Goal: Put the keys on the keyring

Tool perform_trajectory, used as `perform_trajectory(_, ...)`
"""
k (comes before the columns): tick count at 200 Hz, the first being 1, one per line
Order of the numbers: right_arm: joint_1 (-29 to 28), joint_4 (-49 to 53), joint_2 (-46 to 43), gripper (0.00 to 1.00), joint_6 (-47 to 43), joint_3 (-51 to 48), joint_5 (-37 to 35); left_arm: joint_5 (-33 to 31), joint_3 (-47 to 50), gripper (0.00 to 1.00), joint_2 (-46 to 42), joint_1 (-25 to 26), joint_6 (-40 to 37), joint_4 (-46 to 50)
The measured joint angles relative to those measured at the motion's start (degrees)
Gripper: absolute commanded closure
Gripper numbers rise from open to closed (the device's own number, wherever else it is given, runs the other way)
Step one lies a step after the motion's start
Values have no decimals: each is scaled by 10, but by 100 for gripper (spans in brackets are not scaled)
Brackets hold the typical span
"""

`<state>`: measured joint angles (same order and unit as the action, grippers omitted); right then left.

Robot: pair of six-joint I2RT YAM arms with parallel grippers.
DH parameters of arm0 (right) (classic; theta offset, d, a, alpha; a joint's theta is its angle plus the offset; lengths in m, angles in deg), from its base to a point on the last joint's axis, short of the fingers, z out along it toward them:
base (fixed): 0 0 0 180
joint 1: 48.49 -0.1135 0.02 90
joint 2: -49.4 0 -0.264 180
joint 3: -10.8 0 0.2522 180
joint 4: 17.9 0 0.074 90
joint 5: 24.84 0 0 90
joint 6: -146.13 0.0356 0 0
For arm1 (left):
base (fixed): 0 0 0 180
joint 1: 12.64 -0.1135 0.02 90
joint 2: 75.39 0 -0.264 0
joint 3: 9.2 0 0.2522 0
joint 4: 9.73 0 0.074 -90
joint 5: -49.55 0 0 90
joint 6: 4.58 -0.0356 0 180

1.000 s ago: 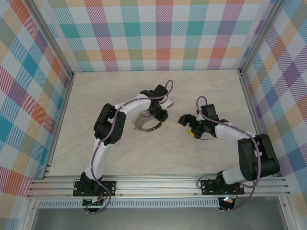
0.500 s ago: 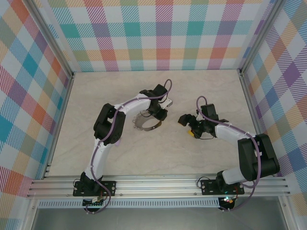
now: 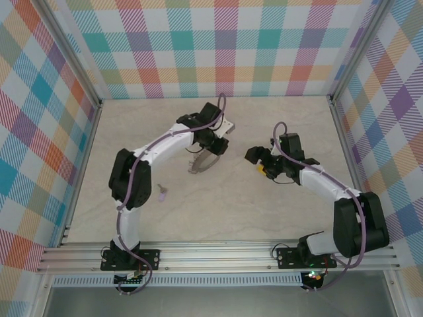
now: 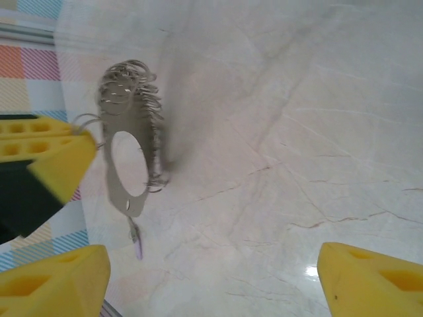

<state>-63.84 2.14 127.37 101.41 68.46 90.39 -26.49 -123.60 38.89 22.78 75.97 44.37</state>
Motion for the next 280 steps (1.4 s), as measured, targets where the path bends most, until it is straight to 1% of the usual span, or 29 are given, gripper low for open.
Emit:
perform_trajectory(31,0,-2,-32,29,-18,6,19,52,0,100,-54,-3,0,-3)
perform_trajectory(51,0,-3,-57,34,-34,13,37,100,2,100,-77,-4,-1,-14)
perform_trajectory(102,0,-16,-104,57,-56,37,78,211,15,100,-106,-18,12,-50)
perform_trajectory(135,0,-48,-115,67,-50,46,108,267,31,100,-114,-25,34,-81)
perform_trajectory(178,0,-114,-116,67,-17,46,147,317,55,100,-125,-30,66,-119)
perform_trajectory(214,0,-167,-104,60,14,46,171,348,57,100,-126,-31,85,-144)
perform_trajectory(240,0,-179,-94,56,23,46,175,368,57,100,-126,-31,95,-160)
perform_trajectory(280,0,-188,-88,56,30,46,174,391,57,100,-126,-31,104,-171)
